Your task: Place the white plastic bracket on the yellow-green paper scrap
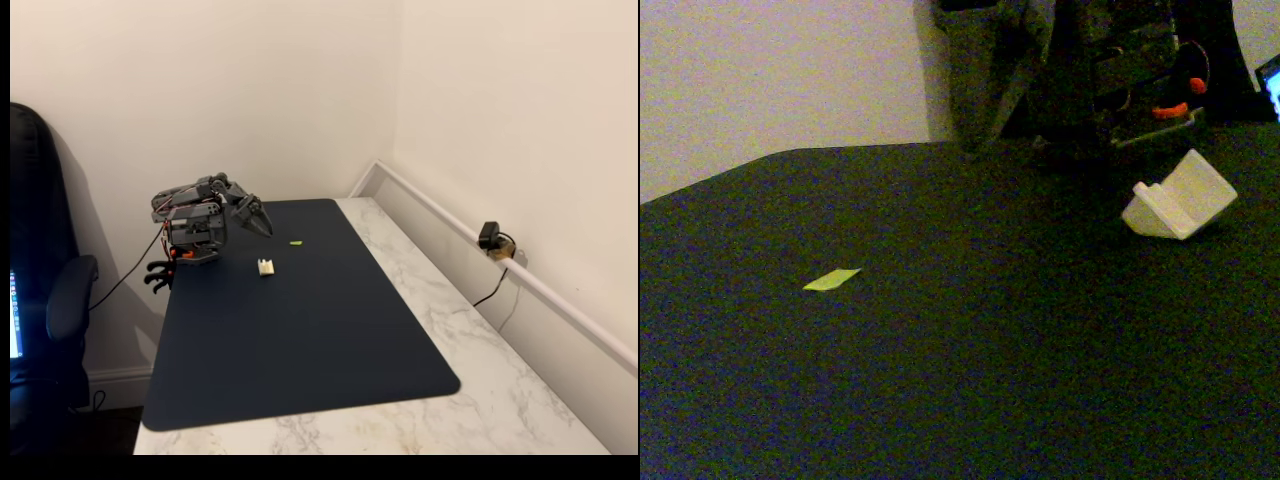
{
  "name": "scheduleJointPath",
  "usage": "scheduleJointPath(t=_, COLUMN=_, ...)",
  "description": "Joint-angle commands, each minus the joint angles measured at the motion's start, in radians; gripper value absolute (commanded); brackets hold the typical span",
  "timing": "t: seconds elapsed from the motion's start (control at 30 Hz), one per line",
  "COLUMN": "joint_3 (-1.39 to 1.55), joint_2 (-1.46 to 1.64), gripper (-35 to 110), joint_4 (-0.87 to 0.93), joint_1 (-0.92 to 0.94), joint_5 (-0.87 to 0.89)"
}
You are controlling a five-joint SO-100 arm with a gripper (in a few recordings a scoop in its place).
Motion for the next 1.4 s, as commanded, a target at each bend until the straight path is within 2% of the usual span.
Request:
scheduleJointPath(t=0.0, joint_3=0.003, joint_2=0.032, gripper=0, joint_4=0.015, joint_1=-0.009, joint_5=-0.011)
scheduleJointPath(t=1.37, joint_3=0.012, joint_2=0.032, gripper=0, joint_4=-0.021, joint_1=0.003, joint_5=-0.049)
